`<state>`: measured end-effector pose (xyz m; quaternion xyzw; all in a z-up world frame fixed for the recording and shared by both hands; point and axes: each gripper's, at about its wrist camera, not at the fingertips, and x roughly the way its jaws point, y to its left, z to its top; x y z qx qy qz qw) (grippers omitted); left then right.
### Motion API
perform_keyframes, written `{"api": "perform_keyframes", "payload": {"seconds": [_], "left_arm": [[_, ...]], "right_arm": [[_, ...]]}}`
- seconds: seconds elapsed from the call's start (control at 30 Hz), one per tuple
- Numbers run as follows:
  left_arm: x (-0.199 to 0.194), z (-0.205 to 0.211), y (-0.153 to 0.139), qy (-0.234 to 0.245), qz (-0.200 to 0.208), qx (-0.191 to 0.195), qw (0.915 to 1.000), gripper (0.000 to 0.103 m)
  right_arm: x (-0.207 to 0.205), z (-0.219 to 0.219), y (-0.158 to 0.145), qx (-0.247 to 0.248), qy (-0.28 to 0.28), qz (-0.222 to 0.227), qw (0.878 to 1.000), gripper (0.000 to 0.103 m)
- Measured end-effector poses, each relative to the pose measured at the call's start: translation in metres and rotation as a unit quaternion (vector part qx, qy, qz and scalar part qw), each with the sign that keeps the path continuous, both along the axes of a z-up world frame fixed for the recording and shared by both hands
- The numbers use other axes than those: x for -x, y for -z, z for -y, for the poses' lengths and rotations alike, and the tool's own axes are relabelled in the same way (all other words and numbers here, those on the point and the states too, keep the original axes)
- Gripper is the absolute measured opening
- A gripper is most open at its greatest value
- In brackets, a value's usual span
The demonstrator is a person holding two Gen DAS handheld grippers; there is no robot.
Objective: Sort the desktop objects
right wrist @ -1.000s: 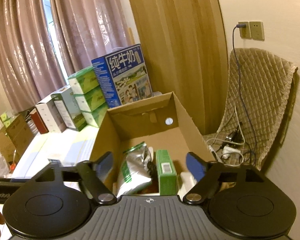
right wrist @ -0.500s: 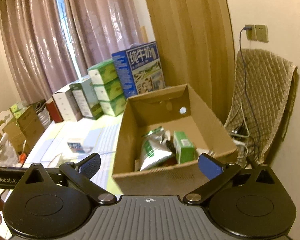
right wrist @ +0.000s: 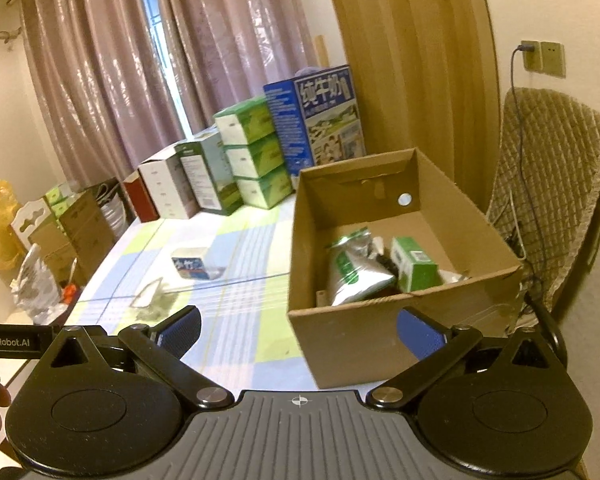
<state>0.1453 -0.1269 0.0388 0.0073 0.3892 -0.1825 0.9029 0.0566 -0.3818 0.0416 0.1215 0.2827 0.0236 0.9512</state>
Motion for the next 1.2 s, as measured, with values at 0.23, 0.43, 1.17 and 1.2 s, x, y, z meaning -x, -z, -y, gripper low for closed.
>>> {"api": "perform_keyframes", "payload": {"seconds": [0.23,0.43,1.17,1.2], "left_arm": [[0.005,-0.022,0.003,-0.020,-0.003,-0.003,0.9998,0.102],[0.007,-0.036,0.006,-0.033,-0.006,-0.001,0.9995,0.102],[-0.027,-0.099,0.030,-0.061,0.034,-0.033,0.9970,0.102],[-0.032,-0.101,0.034,-0.059,0.036,-0.035,0.9970,0.102]], "right_arm": [[0.000,-0.016,0.003,0.001,-0.016,-0.004,1.000,0.101],[-0.005,-0.030,0.005,0.001,-0.030,-0.008,1.000,0.101],[-0.056,-0.104,0.037,0.067,-0.141,-0.006,0.988,0.101],[-0.062,-0.108,0.040,0.071,-0.147,-0.005,0.987,0.101]]}}
